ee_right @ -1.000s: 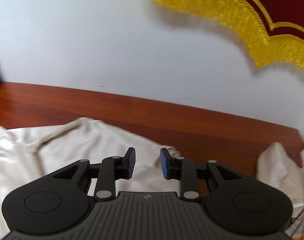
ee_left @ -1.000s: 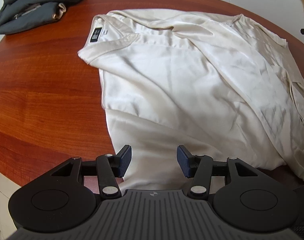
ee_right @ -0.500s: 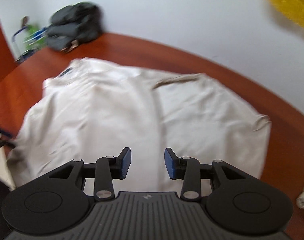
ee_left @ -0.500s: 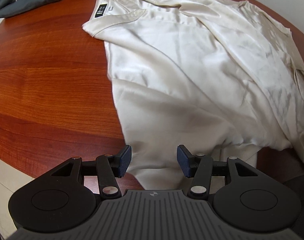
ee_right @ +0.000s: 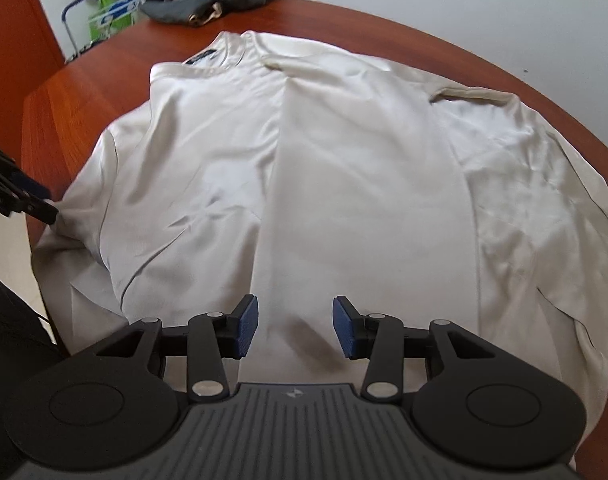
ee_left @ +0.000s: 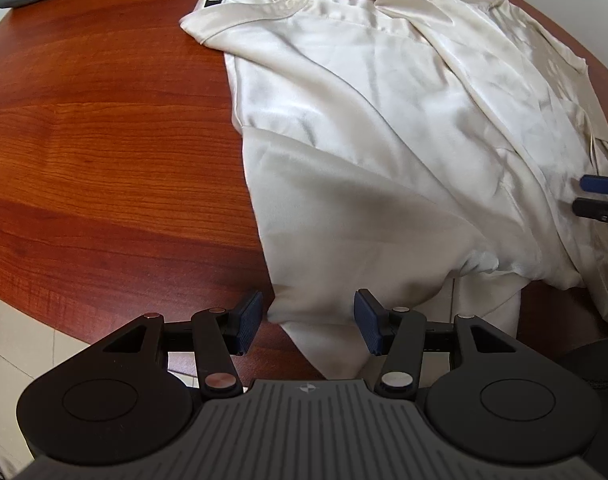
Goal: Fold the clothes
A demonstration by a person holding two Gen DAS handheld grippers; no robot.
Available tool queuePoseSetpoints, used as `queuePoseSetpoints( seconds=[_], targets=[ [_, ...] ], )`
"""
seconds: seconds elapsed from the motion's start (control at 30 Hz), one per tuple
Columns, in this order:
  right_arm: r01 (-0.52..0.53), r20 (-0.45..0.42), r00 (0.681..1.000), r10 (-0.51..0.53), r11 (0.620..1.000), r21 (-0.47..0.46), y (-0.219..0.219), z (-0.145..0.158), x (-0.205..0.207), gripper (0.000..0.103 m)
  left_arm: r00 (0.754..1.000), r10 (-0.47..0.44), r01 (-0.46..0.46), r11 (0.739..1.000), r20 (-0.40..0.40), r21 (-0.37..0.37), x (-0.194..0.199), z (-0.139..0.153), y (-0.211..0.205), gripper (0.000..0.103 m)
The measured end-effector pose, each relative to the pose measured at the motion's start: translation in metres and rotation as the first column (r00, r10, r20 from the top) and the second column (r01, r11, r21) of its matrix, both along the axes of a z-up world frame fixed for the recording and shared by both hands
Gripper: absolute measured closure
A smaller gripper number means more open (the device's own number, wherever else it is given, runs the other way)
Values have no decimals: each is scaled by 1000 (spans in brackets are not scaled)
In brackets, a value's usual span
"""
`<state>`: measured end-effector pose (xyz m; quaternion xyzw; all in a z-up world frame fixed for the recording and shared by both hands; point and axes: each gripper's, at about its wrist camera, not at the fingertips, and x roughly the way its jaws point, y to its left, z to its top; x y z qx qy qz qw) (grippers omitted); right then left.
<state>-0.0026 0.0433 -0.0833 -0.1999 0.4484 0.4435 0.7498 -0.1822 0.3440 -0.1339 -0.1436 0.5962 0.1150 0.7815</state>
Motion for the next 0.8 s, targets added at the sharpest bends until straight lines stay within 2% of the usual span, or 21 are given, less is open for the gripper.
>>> queuePoseSetpoints(
  seconds=[0.2, 0.33, 0.4, 0.53, 0.6, 0.7, 0.77, 0.8],
  targets=[
    [-35, 14, 999, 35, 999, -17, 21, -8, -1, 50, 1000, 17, -17, 1000, -5, -11, -6, -1, 1, 47],
    [-45, 28, 999, 46, 998, -32, 30, -13, 0, 55, 1000, 26, -26, 999, -7, -18, -7, -3, -2, 47],
    [-50, 32, 998, 51, 998, -42, 32, -17, 1, 65, 1000, 28, -28, 999, -7, -22, -7, -5, -3, 47],
    [-48, 53, 997, 51, 998, -49, 32, -17, 6, 72, 999, 33, -34, 999, -7, -17, -3, -8, -6, 47],
    [-41, 63, 997, 44, 998, -56, 32, -16, 9, 101, 999, 33, -33, 999, -1, -15, 1, -9, -8, 47],
    [17, 79, 997, -13, 999, -48, 27, -11, 20, 101, 1000, 29, -29, 1000, 6, -9, 7, -9, -11, 47],
    [53, 101, 994, -49, 998, -41, 22, -5, 28, 102, 1000, 23, -23, 1000, 14, -7, 13, -10, -14, 53],
    [77, 117, 991, -72, 996, -36, 17, -2, 33, 102, 1000, 14, -14, 1000, 17, -1, 15, -9, -16, 72]
  ],
)
